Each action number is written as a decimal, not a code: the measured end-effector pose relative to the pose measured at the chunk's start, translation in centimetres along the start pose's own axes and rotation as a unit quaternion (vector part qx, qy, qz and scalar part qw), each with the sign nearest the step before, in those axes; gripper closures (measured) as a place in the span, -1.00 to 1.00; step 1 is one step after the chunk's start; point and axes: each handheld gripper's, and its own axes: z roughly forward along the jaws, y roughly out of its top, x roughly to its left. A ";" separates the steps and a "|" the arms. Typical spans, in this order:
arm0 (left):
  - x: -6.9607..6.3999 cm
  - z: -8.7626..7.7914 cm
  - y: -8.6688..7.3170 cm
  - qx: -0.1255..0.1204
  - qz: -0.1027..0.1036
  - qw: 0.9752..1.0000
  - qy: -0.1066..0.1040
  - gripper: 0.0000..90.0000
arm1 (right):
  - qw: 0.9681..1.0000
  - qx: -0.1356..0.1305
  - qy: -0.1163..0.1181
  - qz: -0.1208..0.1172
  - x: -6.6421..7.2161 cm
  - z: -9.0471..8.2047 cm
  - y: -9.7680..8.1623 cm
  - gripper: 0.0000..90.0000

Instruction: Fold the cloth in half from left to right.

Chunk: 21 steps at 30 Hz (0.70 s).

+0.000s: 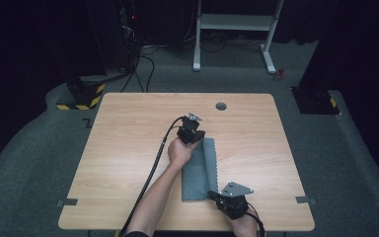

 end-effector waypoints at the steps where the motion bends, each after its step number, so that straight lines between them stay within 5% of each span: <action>1: -0.2 0.1 0.1 0.001 0.005 1.000 0.001 1.00 | 1.000 0.001 0.000 0.003 0.0 -0.1 0.0 1.00; 21: -1.9 3.0 0.7 0.026 0.021 0.999 -0.003 1.00 | 1.000 0.024 -0.019 -0.002 -0.7 -0.6 -0.6 1.00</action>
